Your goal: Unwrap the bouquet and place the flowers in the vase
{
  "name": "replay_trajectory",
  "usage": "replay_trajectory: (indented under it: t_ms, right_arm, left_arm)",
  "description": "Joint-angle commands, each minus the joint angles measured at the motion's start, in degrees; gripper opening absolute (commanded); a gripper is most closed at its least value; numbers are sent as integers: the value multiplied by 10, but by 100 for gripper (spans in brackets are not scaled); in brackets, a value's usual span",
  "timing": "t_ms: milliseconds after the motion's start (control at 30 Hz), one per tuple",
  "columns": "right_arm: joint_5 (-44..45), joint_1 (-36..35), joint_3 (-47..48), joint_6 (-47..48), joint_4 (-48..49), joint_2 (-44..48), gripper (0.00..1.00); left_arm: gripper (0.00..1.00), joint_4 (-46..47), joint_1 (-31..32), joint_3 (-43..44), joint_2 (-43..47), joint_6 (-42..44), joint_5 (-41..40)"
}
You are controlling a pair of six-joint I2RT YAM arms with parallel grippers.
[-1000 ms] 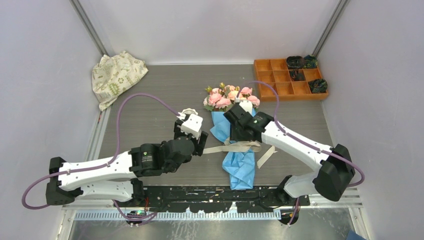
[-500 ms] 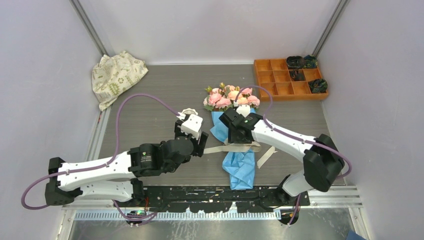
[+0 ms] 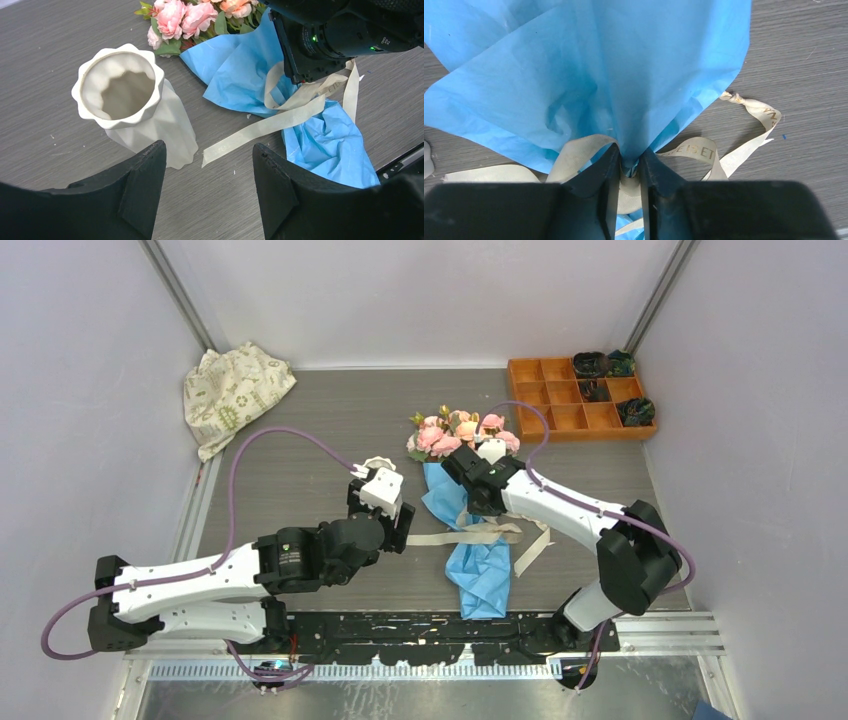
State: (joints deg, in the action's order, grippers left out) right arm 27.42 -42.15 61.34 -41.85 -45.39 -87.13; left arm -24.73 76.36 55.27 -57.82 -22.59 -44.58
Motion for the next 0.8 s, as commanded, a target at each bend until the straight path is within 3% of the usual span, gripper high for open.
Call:
replay_trajectory:
  t_ms: [0, 100, 233, 333, 467, 567, 667, 767]
  right_arm:
    - [17, 2, 24, 5, 4, 10, 21]
    - [5, 2, 21, 1, 4, 18, 11]
    - [-21, 2, 22, -2, 1, 36, 9]
    - [-51, 2, 22, 0, 0, 52, 14]
    - [-83, 2, 10, 1, -1, 62, 31]
    - [-80, 2, -9, -3, 5, 71, 32]
    - [-71, 2, -18, -4, 6, 71, 26]
    - [-69, 2, -16, -8, 0, 70, 9]
  left_arm:
    - [65, 10, -1, 9, 11, -8, -20]
    - [65, 7, -1, 10, 13, -9, -20]
    - [65, 3, -1, 10, 14, -12, -21]
    - [65, 0, -1, 10, 14, -14, -21]
    - [65, -1, -1, 9, 13, -15, -20]
    - [65, -1, -1, 9, 13, -17, -19]
    - [65, 0, -1, 9, 12, -16, -18]
    - [65, -1, -1, 10, 11, -16, -18]
